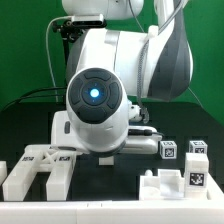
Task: Assemble chair
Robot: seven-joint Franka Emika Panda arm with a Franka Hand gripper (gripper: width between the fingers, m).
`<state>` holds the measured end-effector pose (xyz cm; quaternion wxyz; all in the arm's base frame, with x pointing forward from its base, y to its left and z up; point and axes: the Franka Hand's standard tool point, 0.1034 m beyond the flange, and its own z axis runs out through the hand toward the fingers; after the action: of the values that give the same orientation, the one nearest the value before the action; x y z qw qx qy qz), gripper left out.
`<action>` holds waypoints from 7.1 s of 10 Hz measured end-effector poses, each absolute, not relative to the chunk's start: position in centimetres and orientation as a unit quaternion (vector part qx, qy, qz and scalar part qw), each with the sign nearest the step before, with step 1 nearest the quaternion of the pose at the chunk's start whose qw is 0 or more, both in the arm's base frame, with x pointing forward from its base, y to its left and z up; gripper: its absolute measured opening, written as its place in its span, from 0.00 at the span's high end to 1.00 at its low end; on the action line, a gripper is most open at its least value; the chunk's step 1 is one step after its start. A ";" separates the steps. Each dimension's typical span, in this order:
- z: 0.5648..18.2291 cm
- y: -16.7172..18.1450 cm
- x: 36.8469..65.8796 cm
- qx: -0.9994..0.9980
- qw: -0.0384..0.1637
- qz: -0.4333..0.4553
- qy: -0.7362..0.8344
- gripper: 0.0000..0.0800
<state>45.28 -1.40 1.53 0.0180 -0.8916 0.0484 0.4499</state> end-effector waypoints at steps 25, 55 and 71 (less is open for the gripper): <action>13.4 4.0 59.9 -0.984 0.007 -0.170 0.050 0.64; 7.6 4.9 62.0 -0.957 -0.017 -0.288 0.013 0.64; 8.9 4.2 64.1 -0.985 0.016 -0.165 0.046 0.19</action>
Offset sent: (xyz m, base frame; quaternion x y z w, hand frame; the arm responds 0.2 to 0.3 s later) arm 0.0000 0.0000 0.0000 0.0000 0.0000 0.0000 1.0000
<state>64.05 4.24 8.88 0.0161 -0.9850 0.0459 -0.1654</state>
